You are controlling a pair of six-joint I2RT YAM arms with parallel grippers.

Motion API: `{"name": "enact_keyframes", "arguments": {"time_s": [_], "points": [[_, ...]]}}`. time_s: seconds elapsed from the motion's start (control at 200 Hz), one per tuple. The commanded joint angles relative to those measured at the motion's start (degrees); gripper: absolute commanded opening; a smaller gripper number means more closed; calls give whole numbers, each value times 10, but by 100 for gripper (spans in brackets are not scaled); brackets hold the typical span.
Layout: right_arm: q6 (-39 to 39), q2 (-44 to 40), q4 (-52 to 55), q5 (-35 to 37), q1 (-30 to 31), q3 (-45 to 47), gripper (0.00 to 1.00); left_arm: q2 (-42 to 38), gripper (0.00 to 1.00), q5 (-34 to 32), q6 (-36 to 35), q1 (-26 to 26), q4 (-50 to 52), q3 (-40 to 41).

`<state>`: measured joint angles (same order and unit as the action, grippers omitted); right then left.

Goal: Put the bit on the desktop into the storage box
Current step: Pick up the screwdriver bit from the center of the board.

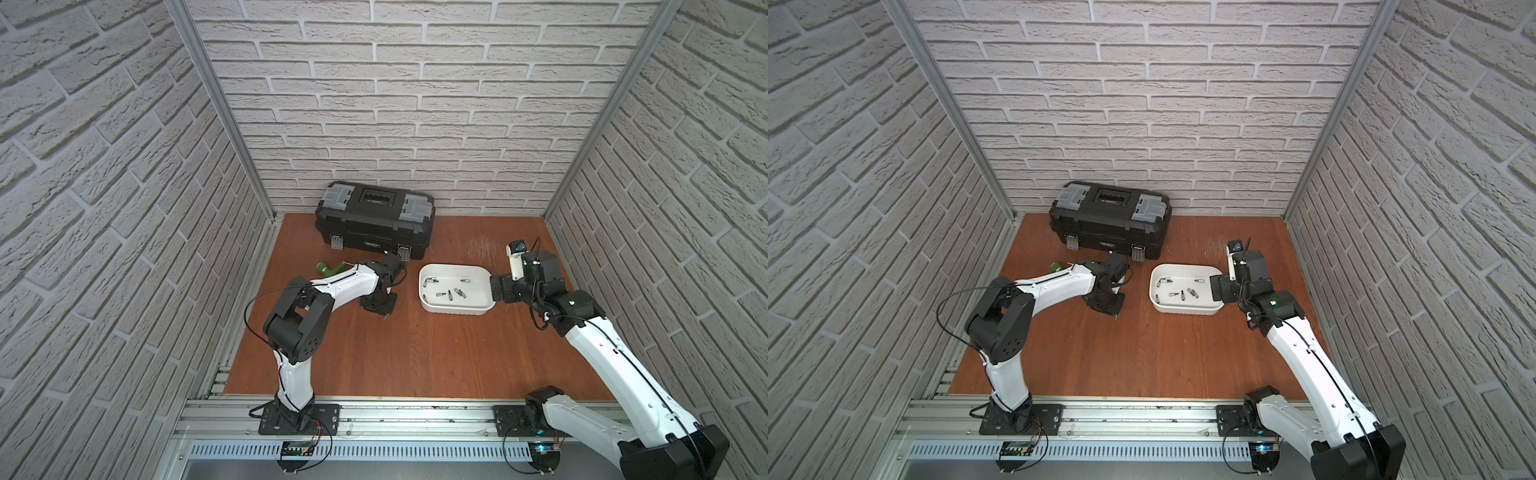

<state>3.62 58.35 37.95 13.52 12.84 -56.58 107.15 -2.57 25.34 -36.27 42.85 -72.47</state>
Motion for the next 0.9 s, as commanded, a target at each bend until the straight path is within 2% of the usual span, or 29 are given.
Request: {"name": "enact_keyframes", "arguments": {"time_s": [0.0, 0.345, 0.895], "points": [[-5, -10, -17, 8, -6, 8, 99, 7, 23, -1, 2, 4, -6, 11], [-5, -10, -17, 8, -6, 9, 99, 15, 28, 3, 4, 4, -13, 12], [-6, -9, -18, 9, -6, 9, 99, 23, 23, 9, 7, 7, -26, 30]]}}
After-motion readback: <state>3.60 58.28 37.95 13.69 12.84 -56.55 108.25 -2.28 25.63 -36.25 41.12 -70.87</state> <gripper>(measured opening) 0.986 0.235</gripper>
